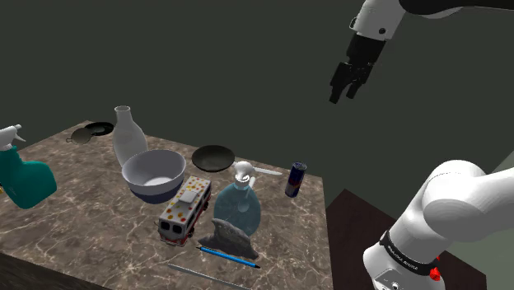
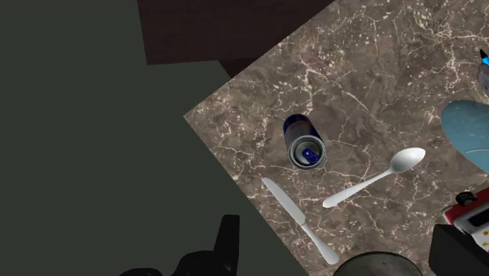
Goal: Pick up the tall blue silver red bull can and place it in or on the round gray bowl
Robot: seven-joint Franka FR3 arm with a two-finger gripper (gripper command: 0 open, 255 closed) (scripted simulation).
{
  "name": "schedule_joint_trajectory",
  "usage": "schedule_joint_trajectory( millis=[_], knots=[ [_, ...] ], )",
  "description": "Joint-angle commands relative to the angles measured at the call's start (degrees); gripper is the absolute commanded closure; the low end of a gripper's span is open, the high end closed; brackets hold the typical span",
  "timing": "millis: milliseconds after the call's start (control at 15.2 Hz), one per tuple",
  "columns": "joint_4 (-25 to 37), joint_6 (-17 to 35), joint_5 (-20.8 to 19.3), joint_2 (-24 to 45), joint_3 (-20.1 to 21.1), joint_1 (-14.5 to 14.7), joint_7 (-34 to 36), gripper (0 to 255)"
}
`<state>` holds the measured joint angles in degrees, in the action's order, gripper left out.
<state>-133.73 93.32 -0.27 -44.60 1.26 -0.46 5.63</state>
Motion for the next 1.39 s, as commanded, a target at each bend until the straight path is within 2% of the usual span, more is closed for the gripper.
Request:
schedule_joint_trajectory(
  millis=[0,660,990,1254,1320],
  knots=[
    [0.00,0.00,0.00,0.00,0.00,0.00,0.00,0],
    [-19.84,21.79,1.19,-0.12,0.33,1.00,-0.21,0],
    [-27.15,34.72,1.92,4.46,0.62,1.63,-0.40,0],
    [-31.32,46.45,2.60,11.19,0.84,2.25,-0.63,0],
    [-31.47,47.02,2.64,11.57,0.86,2.28,-0.65,0]
  ],
)
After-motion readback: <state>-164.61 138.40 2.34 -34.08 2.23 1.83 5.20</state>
